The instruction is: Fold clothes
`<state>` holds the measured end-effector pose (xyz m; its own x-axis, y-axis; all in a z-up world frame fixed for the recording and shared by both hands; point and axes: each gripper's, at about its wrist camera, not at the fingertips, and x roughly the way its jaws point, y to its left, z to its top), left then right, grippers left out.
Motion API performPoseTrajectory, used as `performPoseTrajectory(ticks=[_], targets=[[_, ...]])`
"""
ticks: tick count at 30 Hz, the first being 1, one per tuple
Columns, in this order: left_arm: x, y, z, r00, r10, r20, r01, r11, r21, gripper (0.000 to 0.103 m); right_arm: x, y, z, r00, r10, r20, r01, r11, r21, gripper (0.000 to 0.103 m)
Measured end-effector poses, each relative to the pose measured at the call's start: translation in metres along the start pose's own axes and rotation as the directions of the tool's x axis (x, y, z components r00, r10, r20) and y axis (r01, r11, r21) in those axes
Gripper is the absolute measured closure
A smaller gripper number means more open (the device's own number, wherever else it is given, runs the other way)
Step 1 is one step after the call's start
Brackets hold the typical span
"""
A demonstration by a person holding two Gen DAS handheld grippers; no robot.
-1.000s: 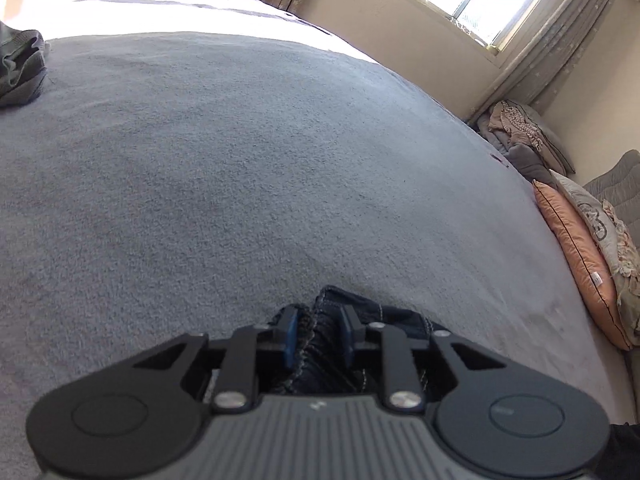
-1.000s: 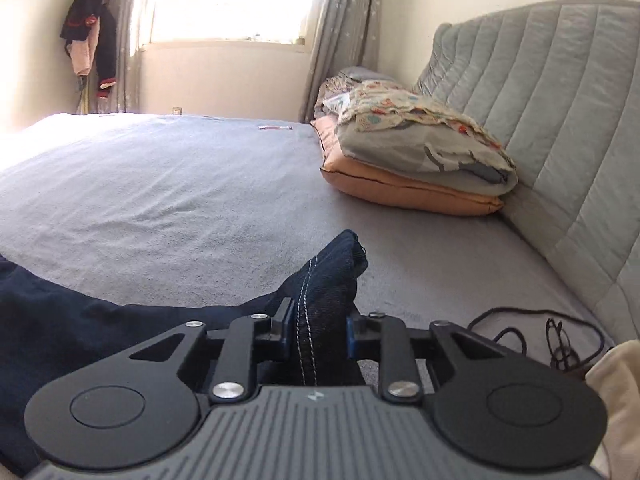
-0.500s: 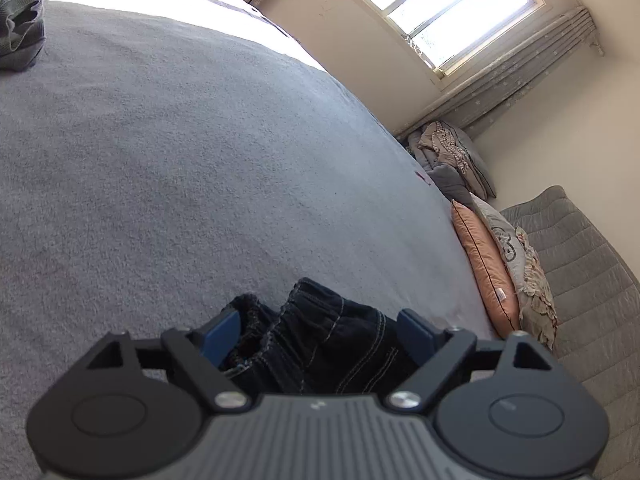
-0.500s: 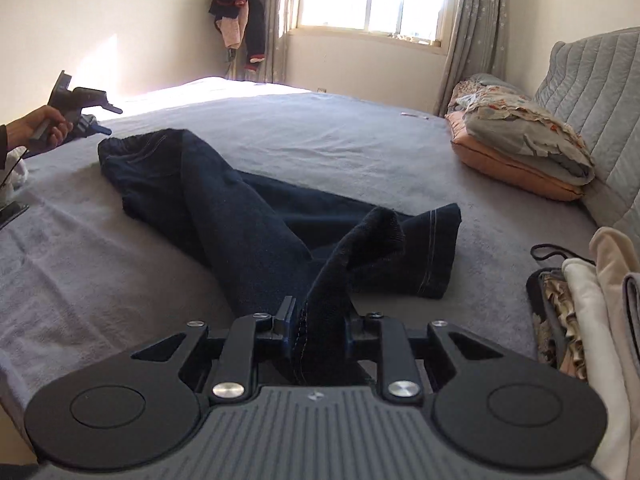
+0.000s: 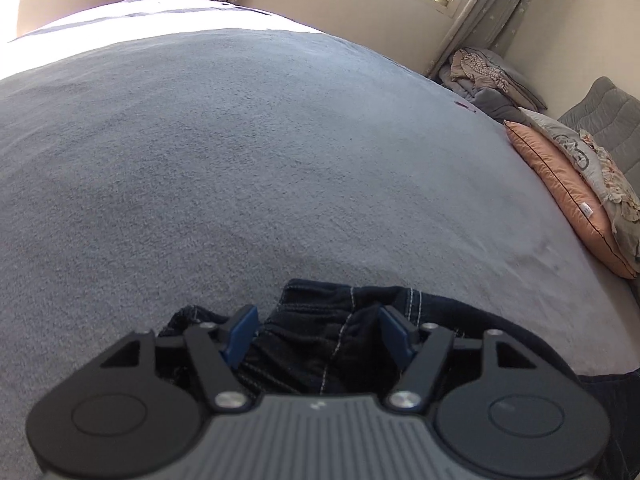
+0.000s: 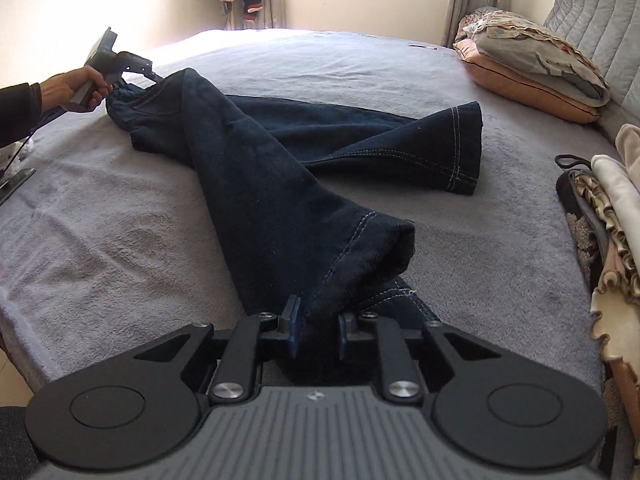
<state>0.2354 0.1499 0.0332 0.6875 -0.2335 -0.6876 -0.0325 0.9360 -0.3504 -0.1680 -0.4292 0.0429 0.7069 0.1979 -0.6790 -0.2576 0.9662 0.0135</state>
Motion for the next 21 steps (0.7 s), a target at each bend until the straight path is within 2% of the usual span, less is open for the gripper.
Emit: performPoseTrajectory(ticks=[1,2,3,4,6,10,11,13,14,15,17,18,20,21], targets=[[-0.004,0.003,0.000,1.000,-0.006,0.009,0.006,1.000,0.000,0.044,0.001,-0.001,0.001,1.000,-0.009,0.006,0.009,1.000,-0.001,0.084],[-0.009,0.005,-0.001,1.000,0.006,0.017,-0.006,1.000,0.002,0.064,0.001,-0.002,0.002,1.000,-0.018,0.011,0.018,1.000,-0.002,0.084],[-0.015,0.008,-0.001,0.999,0.034,0.025,-0.034,0.999,0.001,0.094,0.003,-0.006,0.004,1.000,-0.023,0.017,0.023,1.000,0.001,0.084],[-0.021,0.014,-0.002,0.999,0.034,0.034,-0.034,0.999,-0.017,0.094,0.004,-0.010,0.006,0.999,-0.028,0.026,0.028,1.000,0.006,0.084],[-0.037,0.028,-0.008,0.998,-0.022,0.057,0.026,0.997,-0.074,0.094,0.003,-0.018,0.009,0.997,-0.040,0.059,0.039,0.999,0.016,0.085],[-0.052,0.043,-0.017,0.997,-0.071,0.042,0.074,0.994,-0.078,0.093,0.003,-0.029,0.015,0.992,-0.060,0.108,0.055,0.998,0.043,0.088],[-0.051,0.044,-0.015,0.996,-0.080,0.035,0.083,0.993,-0.085,0.091,0.005,-0.033,0.017,0.992,-0.070,0.109,0.064,0.997,0.050,0.087],[-0.049,0.043,-0.006,0.995,-0.100,0.028,0.102,0.990,-0.101,0.065,0.012,-0.040,0.022,0.992,-0.080,0.099,0.071,0.993,0.093,0.083],[-0.048,0.043,-0.002,0.994,-0.110,0.025,0.112,0.988,-0.109,0.032,0.014,-0.044,0.026,0.991,-0.088,0.100,0.076,0.991,0.114,0.079],[-0.047,0.039,0.001,0.992,-0.123,0.028,0.125,0.988,-0.092,0.013,0.015,-0.049,0.029,0.990,-0.095,0.100,0.082,0.988,0.134,0.074],[-0.045,0.023,0.007,0.993,-0.109,0.040,0.109,0.994,0.010,0.011,0.016,-0.053,0.035,0.988,-0.099,0.117,0.081,0.985,0.150,0.067],[-0.042,0.016,0.010,0.995,-0.098,0.034,0.096,0.994,0.051,0.010,0.016,-0.055,0.038,0.987,-0.100,0.126,0.080,0.984,0.157,0.057],[-0.029,0.009,0.011,0.996,-0.084,-0.005,0.084,0.994,0.075,0.009,0.023,-0.059,0.044,0.985,-0.122,0.125,0.101,0.981,0.164,0.046],[-0.022,0.009,0.010,0.997,-0.079,-0.023,0.080,0.994,0.070,0.009,0.026,-0.061,0.046,0.983,-0.133,0.125,0.111,0.980,0.167,0.046]])
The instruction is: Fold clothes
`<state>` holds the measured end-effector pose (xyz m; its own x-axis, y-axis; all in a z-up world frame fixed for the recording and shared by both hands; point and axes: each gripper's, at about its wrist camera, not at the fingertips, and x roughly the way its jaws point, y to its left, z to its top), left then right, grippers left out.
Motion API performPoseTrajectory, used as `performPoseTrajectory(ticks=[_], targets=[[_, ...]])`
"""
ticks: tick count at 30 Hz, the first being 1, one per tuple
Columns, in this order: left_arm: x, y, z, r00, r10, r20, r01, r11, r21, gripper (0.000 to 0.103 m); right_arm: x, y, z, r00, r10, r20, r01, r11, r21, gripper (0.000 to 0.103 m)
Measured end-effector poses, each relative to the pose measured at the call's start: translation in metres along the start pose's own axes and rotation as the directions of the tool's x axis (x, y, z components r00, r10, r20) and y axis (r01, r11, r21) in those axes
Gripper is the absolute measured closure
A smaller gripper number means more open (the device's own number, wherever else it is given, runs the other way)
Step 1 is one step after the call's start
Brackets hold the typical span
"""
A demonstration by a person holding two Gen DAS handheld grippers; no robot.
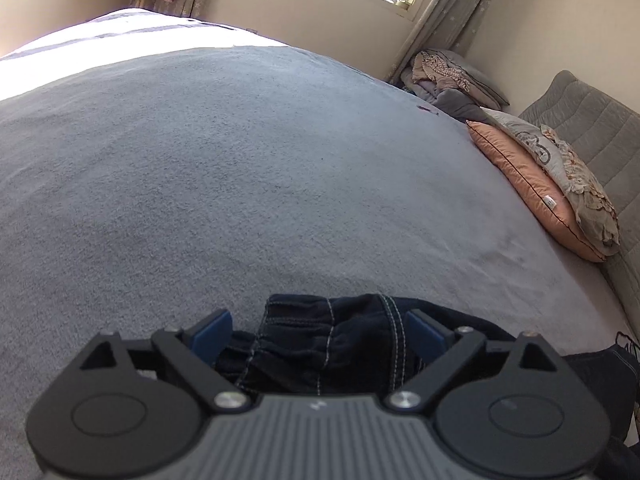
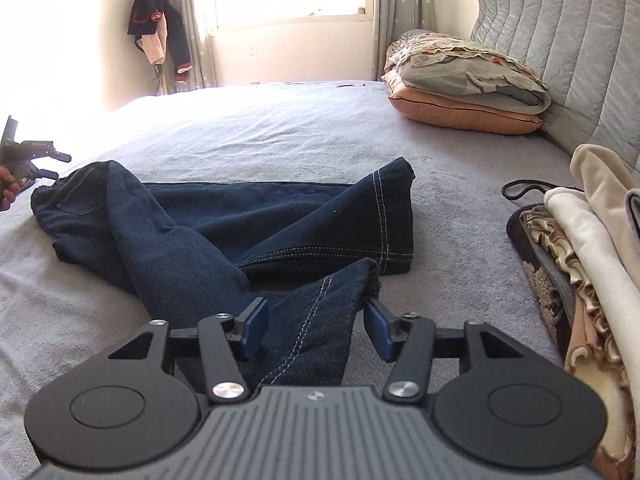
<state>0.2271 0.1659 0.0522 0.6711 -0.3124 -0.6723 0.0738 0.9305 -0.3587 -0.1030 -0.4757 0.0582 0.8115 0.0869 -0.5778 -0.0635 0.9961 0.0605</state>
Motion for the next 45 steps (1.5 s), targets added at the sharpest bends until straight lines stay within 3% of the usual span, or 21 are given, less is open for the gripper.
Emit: performPoseTrajectory(ticks=[4,6,7,8,9,12,13,14,15,16,20,25,28,29,30,35,38,39,41,43,45], targets=[[0.024,-0.006,-0.003,0.999,0.015,-0.050,-0.013,0.999,0.035,0.002,0.017,-0.013,0.011,0.998,-0.059,0.015,0.057,0.996,0.066,0.046],[0.032,-0.010,-0.002,0.997,0.036,-0.063,-0.033,0.998,0.047,0.000,0.023,-0.023,0.016,0.996,-0.085,0.030,0.081,0.990,0.118,0.052],[0.035,-0.013,-0.001,0.997,0.041,-0.067,-0.038,0.998,0.045,0.001,0.028,-0.027,0.019,0.996,-0.085,0.021,0.081,0.988,0.135,0.059],[0.037,-0.015,0.000,0.997,0.036,-0.063,-0.033,0.998,0.051,0.003,0.033,-0.031,0.022,0.996,-0.085,0.013,0.082,0.985,0.151,0.081],[0.038,-0.018,-0.001,0.997,0.037,-0.062,-0.033,0.997,0.063,0.015,0.037,-0.035,0.025,0.996,-0.084,0.004,0.082,0.982,0.168,0.086],[0.033,-0.021,-0.008,0.998,0.036,-0.045,-0.031,0.994,0.108,0.032,0.042,-0.034,0.020,0.997,-0.045,-0.064,0.056,0.981,0.184,0.075],[0.025,-0.019,-0.010,1.000,0.009,-0.026,-0.006,0.995,0.097,0.036,0.038,-0.035,0.015,0.998,-0.023,-0.063,0.035,0.981,0.189,0.066],[0.018,-0.017,-0.012,1.000,-0.018,-0.006,0.018,0.996,0.087,0.046,0.033,-0.034,0.010,0.997,-0.036,-0.062,0.048,0.979,0.198,0.045],[0.008,-0.016,-0.015,0.999,-0.043,0.021,0.041,0.996,0.084,0.050,0.026,-0.035,0.002,0.994,-0.072,-0.085,0.089,0.971,0.221,0.035],[-0.004,-0.016,-0.017,0.996,-0.066,0.056,0.060,0.994,0.088,0.050,0.019,-0.037,-0.006,0.988,-0.108,-0.109,0.132,0.961,0.244,0.035],[-0.079,-0.019,-0.039,0.967,-0.193,0.169,0.160,0.968,0.191,0.051,-0.016,-0.058,-0.035,0.990,-0.034,-0.140,0.096,0.878,0.468,0.034],[-0.178,-0.006,-0.090,0.935,-0.297,0.195,0.231,0.925,0.302,0.051,-0.015,-0.058,-0.064,0.986,0.149,-0.072,-0.068,0.760,0.646,0.033],[-0.211,0.011,-0.128,0.944,-0.293,0.152,0.235,0.920,0.313,0.051,-0.009,-0.047,-0.058,0.994,0.084,-0.068,-0.026,0.801,0.598,0.063],[-0.219,0.017,-0.140,0.949,-0.285,0.134,0.231,0.920,0.318,0.051,-0.013,-0.045,-0.053,0.996,0.083,-0.044,-0.041,0.807,0.590,0.086],[-0.226,0.023,-0.149,0.953,-0.281,0.116,0.232,0.918,0.322,0.054,-0.017,-0.043,-0.048,0.996,0.082,-0.021,-0.055,0.812,0.582,0.089],[-0.252,0.062,-0.165,0.938,-0.337,0.078,0.313,0.923,0.226,0.063,-0.078,-0.026,0.005,0.990,0.096,0.099,-0.128,0.905,0.407,0.090],[-0.261,0.075,-0.166,0.929,-0.359,0.088,0.341,0.925,0.168,0.061,-0.098,-0.018,0.019,0.987,0.143,0.066,-0.157,0.931,0.328,0.089],[-0.260,0.075,-0.164,0.930,-0.358,0.089,0.342,0.927,0.156,0.049,-0.100,-0.016,0.019,0.985,0.166,0.038,-0.169,0.938,0.303,0.087],[-0.254,0.071,-0.161,0.934,-0.349,0.075,0.337,0.931,0.139,0.031,-0.091,-0.015,0.006,0.981,0.157,-0.110,-0.128,0.963,0.236,0.079],[-0.243,0.061,-0.157,0.942,-0.333,0.048,0.324,0.936,0.138,0.028,-0.076,-0.023,-0.012,0.982,0.026,-0.186,0.016,0.975,0.220,0.070],[-0.231,0.053,-0.154,0.956,-0.294,0.024,0.289,0.950,0.118,0.020,-0.069,-0.043,-0.027,0.986,-0.002,-0.168,0.058,0.943,0.327,0.070]])
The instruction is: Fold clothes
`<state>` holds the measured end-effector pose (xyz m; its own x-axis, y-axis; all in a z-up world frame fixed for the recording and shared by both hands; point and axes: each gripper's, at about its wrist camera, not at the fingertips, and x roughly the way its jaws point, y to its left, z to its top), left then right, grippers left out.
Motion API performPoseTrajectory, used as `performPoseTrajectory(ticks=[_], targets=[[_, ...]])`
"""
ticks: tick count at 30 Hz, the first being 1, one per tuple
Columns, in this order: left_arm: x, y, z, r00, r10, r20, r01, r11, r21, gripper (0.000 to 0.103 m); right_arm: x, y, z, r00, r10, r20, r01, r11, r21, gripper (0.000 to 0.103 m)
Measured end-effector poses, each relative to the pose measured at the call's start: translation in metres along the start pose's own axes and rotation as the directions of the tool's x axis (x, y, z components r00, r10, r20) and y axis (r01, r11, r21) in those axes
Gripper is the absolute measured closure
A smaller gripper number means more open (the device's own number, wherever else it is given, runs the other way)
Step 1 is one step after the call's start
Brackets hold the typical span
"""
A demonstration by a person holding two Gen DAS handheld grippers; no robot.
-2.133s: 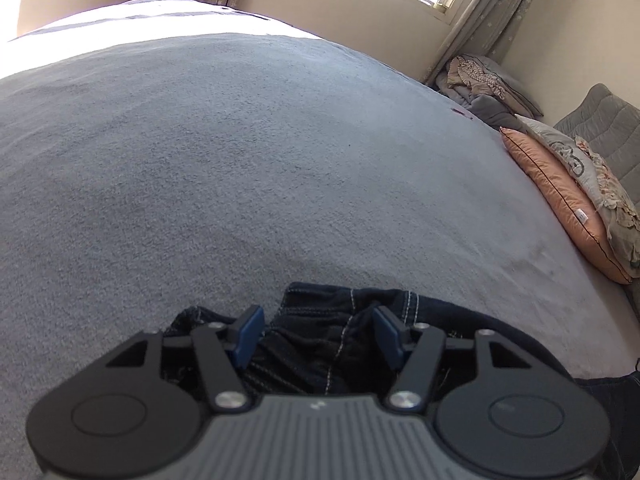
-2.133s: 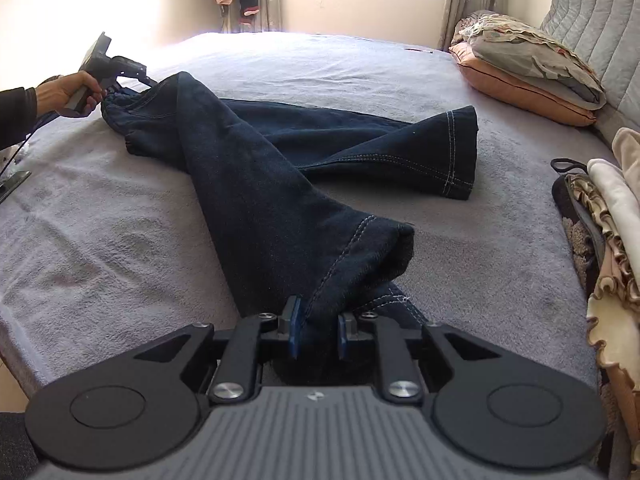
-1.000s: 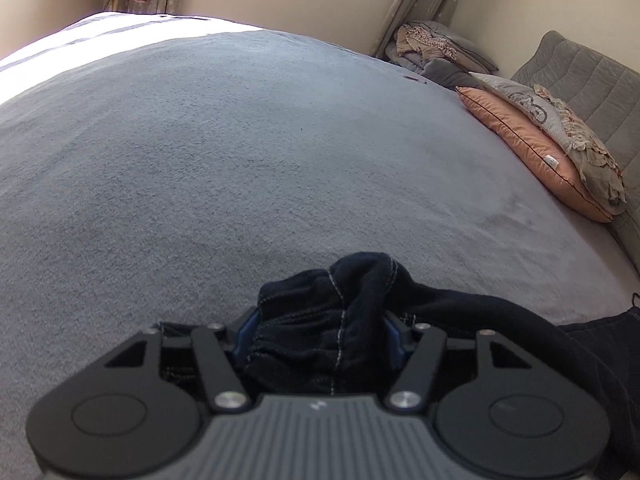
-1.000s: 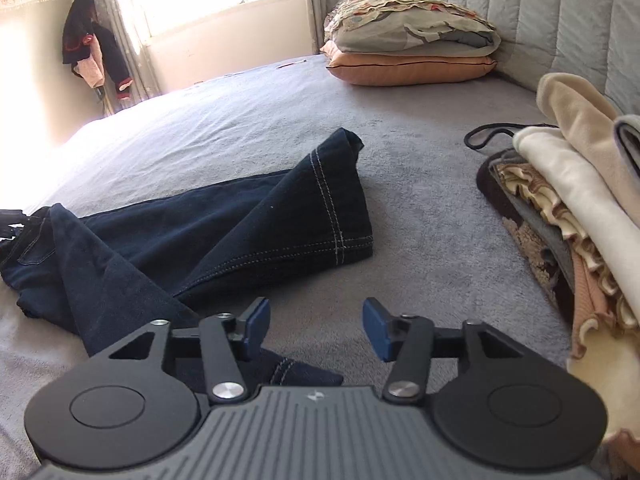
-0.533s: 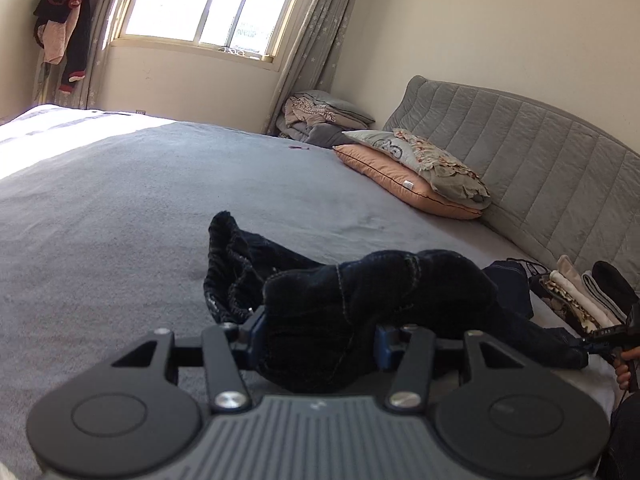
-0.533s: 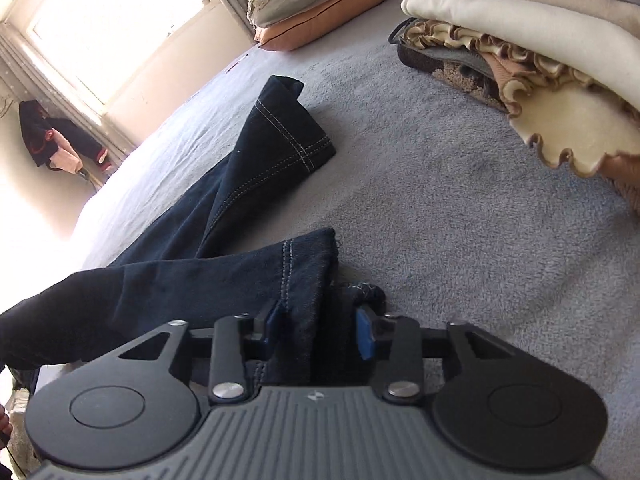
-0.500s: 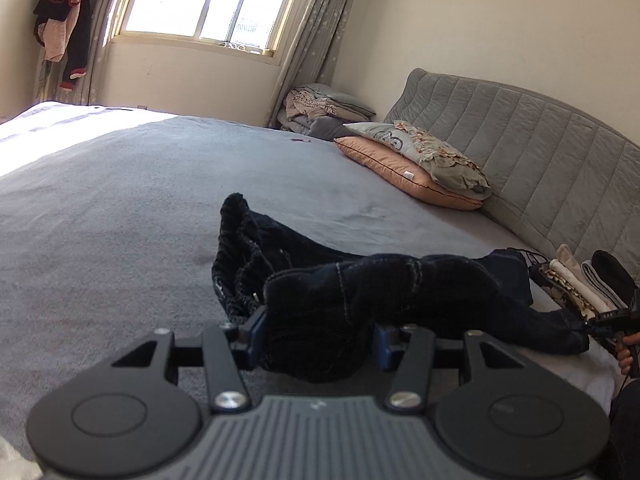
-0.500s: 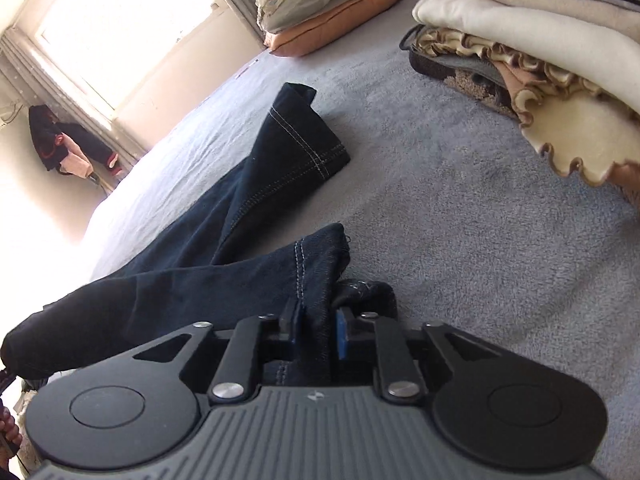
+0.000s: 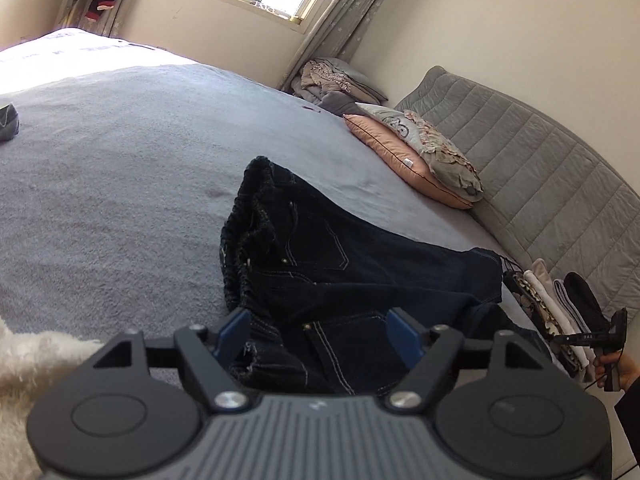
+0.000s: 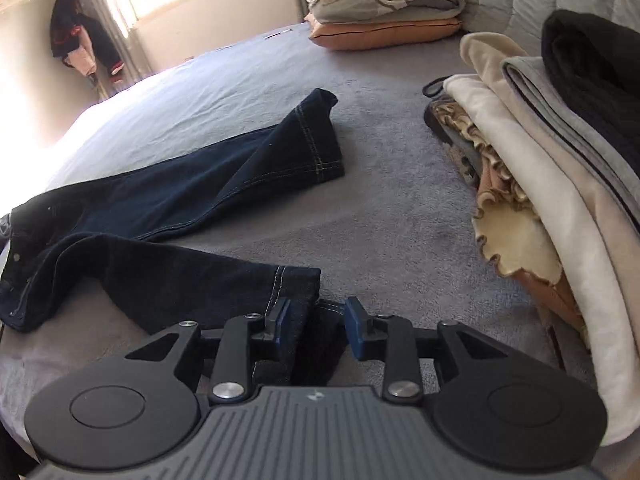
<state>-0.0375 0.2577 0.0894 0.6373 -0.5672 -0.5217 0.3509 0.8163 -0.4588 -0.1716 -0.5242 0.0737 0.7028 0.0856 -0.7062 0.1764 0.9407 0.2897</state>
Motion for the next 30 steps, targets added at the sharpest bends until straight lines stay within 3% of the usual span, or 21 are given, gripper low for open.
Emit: performPoseTrajectory(ticks=[2,5,7,10,11,13,14,16,18,20,22,25,26,28,29,30], targets=[[0.014,-0.003,0.000,0.998,0.046,-0.035,-0.047,0.999,-0.025,0.016,0.002,-0.013,-0.005,0.998,0.034,0.052,-0.040,0.992,0.118,0.065],[0.031,0.001,-0.003,0.988,0.114,-0.100,-0.122,0.989,-0.079,0.011,0.008,-0.003,-0.012,0.990,0.125,0.065,-0.131,0.985,0.109,0.039],[0.039,0.006,-0.007,0.981,0.142,-0.134,-0.159,0.979,-0.125,0.011,0.024,0.019,-0.010,0.997,0.078,0.010,-0.078,0.997,0.010,0.035],[0.048,0.011,-0.010,0.978,0.139,-0.154,-0.168,0.967,-0.190,0.012,0.043,0.021,-0.006,0.999,-0.003,-0.034,0.004,1.000,0.021,0.036],[0.050,0.009,-0.011,0.976,0.153,-0.154,-0.180,0.967,-0.182,0.016,0.050,0.015,-0.004,0.999,-0.005,-0.036,0.007,0.998,0.056,0.038],[0.056,0.009,-0.012,0.963,0.206,-0.173,-0.236,0.956,-0.175,0.046,0.051,0.018,-0.001,1.000,0.000,-0.005,0.000,1.000,0.031,0.086],[0.057,0.012,-0.011,0.961,0.213,-0.179,-0.247,0.949,-0.197,0.063,0.050,0.022,0.001,1.000,0.011,0.015,-0.011,1.000,0.003,0.097],[0.057,0.025,-0.008,0.966,0.187,-0.179,-0.232,0.932,-0.280,0.071,0.044,0.038,0.017,0.997,-0.003,0.083,0.011,0.995,-0.096,0.098],[0.047,0.035,-0.003,0.976,0.164,-0.145,-0.206,0.911,-0.358,0.092,0.034,0.056,0.036,0.988,0.000,0.157,0.030,0.982,-0.189,0.098],[0.033,0.038,0.003,0.988,0.123,-0.089,-0.149,0.899,-0.412,0.096,0.019,0.076,0.057,0.972,0.021,0.235,0.045,0.961,-0.273,0.098],[0.021,0.032,0.006,0.992,0.112,-0.058,-0.126,0.905,-0.406,0.097,-0.009,0.093,0.075,0.935,0.093,0.343,0.023,0.947,-0.321,0.098],[0.019,0.023,-0.001,0.988,0.128,-0.090,-0.153,0.915,-0.375,0.097,-0.060,0.106,0.073,0.865,0.195,0.461,-0.008,0.926,-0.376,0.098],[0.021,0.022,-0.004,0.983,0.149,-0.108,-0.178,0.917,-0.357,0.097,-0.069,0.105,0.065,0.854,0.209,0.477,-0.007,0.921,-0.390,0.098],[0.024,0.023,-0.010,0.976,0.178,-0.128,-0.211,0.921,-0.328,0.095,-0.071,0.093,0.044,0.872,0.183,0.454,0.000,0.927,-0.374,0.098],[0.026,0.025,-0.012,0.977,0.170,-0.128,-0.205,0.918,-0.341,0.091,-0.060,0.079,0.032,0.902,0.156,0.403,-0.008,0.939,-0.344,0.098],[0.027,0.028,-0.014,0.978,0.163,-0.128,-0.198,0.914,-0.353,0.074,-0.049,0.066,0.021,0.929,0.129,0.348,-0.015,0.950,-0.311,0.097]])
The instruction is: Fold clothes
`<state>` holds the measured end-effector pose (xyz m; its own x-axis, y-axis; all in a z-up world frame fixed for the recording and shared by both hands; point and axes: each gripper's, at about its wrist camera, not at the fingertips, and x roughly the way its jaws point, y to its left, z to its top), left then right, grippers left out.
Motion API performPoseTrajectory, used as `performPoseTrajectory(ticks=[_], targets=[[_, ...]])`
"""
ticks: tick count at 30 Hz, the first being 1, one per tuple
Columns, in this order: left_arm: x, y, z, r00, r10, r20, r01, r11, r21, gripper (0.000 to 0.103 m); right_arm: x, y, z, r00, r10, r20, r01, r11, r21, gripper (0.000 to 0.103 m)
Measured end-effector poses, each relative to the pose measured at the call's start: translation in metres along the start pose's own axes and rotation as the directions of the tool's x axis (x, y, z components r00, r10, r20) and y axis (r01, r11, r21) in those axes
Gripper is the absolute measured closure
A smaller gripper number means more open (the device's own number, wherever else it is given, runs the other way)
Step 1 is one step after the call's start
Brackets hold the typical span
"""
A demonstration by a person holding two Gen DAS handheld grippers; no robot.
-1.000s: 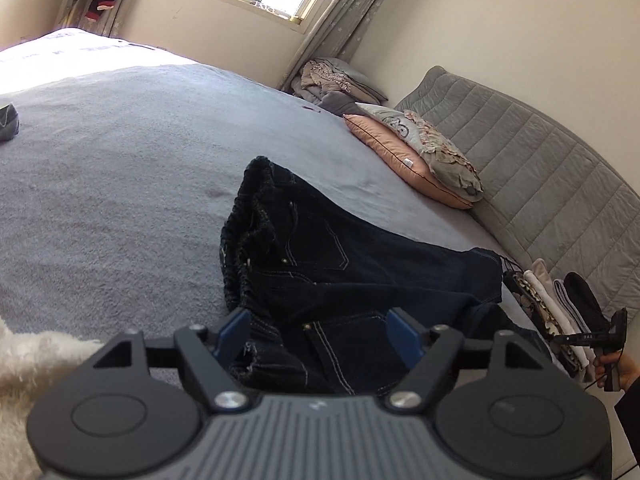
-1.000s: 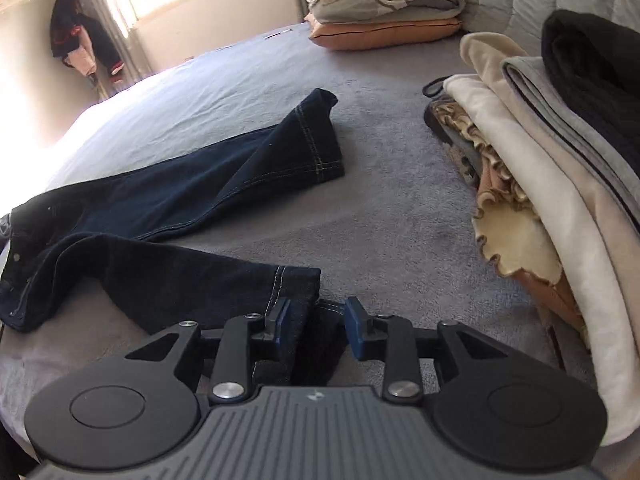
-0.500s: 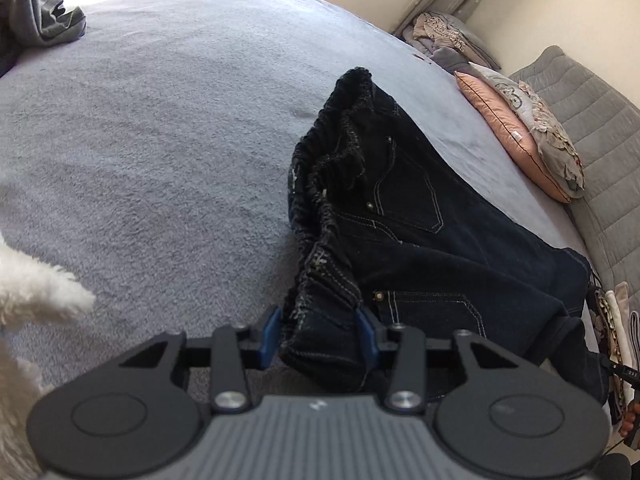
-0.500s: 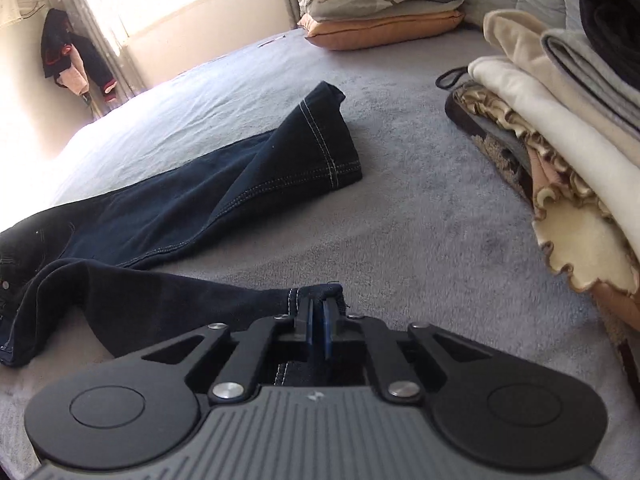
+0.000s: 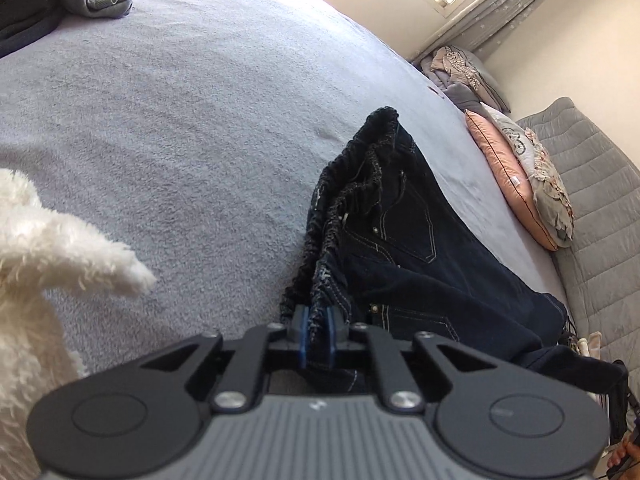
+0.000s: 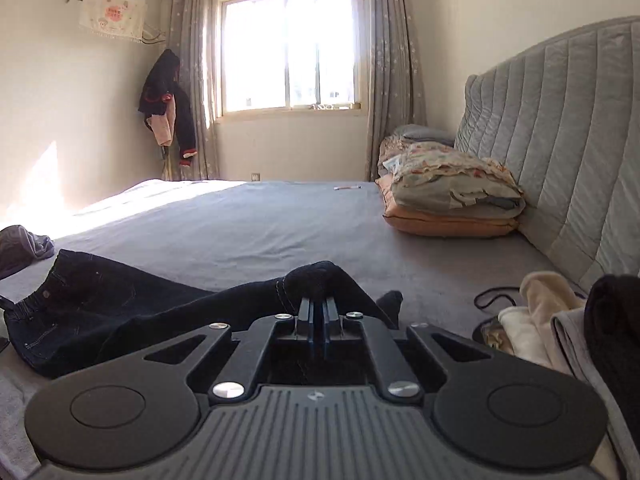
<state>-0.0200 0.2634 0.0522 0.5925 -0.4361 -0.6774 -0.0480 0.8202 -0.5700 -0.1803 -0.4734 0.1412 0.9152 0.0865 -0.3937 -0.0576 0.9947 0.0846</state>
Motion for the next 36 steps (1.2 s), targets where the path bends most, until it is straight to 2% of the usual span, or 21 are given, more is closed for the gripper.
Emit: performPoseTrajectory(ticks=[1,2,3,4,6,8,11,13,14,17,19,20,21,24,27,29,31,32,33,34,36], targets=[[0.002,0.003,-0.001,1.000,-0.007,-0.003,0.007,1.000,-0.012,0.061,0.010,-0.014,-0.021,0.996,-0.007,-0.084,0.012,0.998,0.058,0.096],[0.005,0.002,-0.002,1.000,0.002,-0.005,-0.002,1.000,-0.010,0.033,0.020,-0.029,-0.041,0.986,-0.009,-0.167,0.029,0.993,0.116,0.092],[0.008,-0.002,-0.004,1.000,0.027,-0.005,-0.027,1.000,0.008,0.013,0.031,-0.043,-0.062,0.968,-0.006,-0.250,0.050,0.984,0.172,0.090],[0.012,-0.006,-0.006,0.998,0.055,-0.006,-0.055,0.998,0.031,0.012,0.035,-0.051,-0.075,0.960,-0.027,-0.277,0.085,0.976,0.199,0.086],[0.018,-0.011,-0.009,0.994,0.108,-0.018,-0.107,0.992,0.062,0.012,0.034,-0.064,-0.086,0.970,-0.044,-0.239,0.119,0.944,0.309,0.056],[0.021,-0.009,-0.012,0.996,0.090,-0.026,-0.089,0.995,0.039,0.012,0.033,-0.076,-0.090,0.980,-0.056,-0.188,0.136,0.888,0.440,0.040],[0.022,-0.003,-0.014,0.999,0.041,-0.032,-0.041,0.999,-0.011,0.011,0.043,-0.079,-0.094,0.979,0.004,-0.202,0.124,0.778,0.616,0.038],[0.023,0.000,-0.013,0.999,0.008,-0.035,-0.010,0.999,-0.036,0.010,0.045,-0.076,-0.101,0.984,0.090,-0.156,0.055,0.674,0.737,0.033],[0.023,-0.001,-0.012,0.999,-0.004,-0.038,0.002,0.999,-0.039,0.010,0.043,-0.073,-0.104,0.986,0.103,-0.134,0.042,0.617,0.786,0.021],[0.027,-0.006,-0.012,0.999,-0.020,-0.040,0.019,1.000,-0.025,0.010,0.039,-0.074,-0.104,0.993,0.088,-0.078,0.024,0.499,0.866,0.018],[0.031,-0.009,-0.014,0.999,-0.006,-0.043,0.006,1.000,-0.012,0.012,0.046,-0.069,-0.097,0.982,0.085,-0.168,0.100,0.521,0.848,0.018],[0.033,-0.011,-0.015,0.999,0.001,-0.045,-0.001,1.000,-0.006,0.019,0.050,-0.067,-0.093,0.973,0.083,-0.214,0.138,0.533,0.835,0.019],[0.035,-0.012,-0.015,0.999,0.006,-0.048,-0.007,1.000,0.000,0.032,0.048,-0.063,-0.092,0.965,0.066,-0.254,0.173,0.566,0.806,0.020],[0.036,-0.011,-0.018,0.998,0.010,-0.060,-0.010,1.000,-0.005,0.044,0.044,-0.051,-0.086,0.930,0.003,-0.367,0.274,0.658,0.701,0.023],[0.039,-0.009,-0.017,0.998,0.012,-0.066,-0.013,1.000,-0.016,0.044,0.024,-0.054,-0.098,0.928,0.001,-0.372,0.284,0.643,0.711,0.022],[0.043,-0.011,-0.016,0.998,0.019,-0.067,-0.020,1.000,-0.016,0.046,0.024,-0.058,-0.109,0.928,0.047,-0.370,0.264,0.620,0.739,0.022],[0.047,-0.014,-0.016,0.997,0.027,-0.067,-0.028,0.999,-0.015,0.064,0.029,-0.063,-0.118,0.936,0.108,-0.335,0.214,0.579,0.786,0.023],[0.049,-0.015,-0.016,0.997,0.029,-0.066,-0.031,0.999,-0.022,0.072,0.036,-0.063,-0.120,0.943,0.130,-0.308,0.187,0.558,0.808,0.040],[0.048,-0.014,-0.014,0.998,0.031,-0.060,-0.033,0.999,-0.037,0.074,0.043,-0.064,-0.122,0.948,0.150,-0.281,0.160,0.536,0.829,0.078],[0.045,-0.013,-0.012,0.998,0.029,-0.047,-0.032,0.998,-0.055,0.076,0.050,-0.062,-0.117,0.946,0.123,-0.300,0.190,0.541,0.819,0.090],[0.036,-0.011,-0.006,1.000,0.011,-0.011,-0.012,0.995,-0.096,0.079,0.058,-0.057,-0.097,0.957,0.077,-0.279,0.179,0.601,0.779,0.093]])
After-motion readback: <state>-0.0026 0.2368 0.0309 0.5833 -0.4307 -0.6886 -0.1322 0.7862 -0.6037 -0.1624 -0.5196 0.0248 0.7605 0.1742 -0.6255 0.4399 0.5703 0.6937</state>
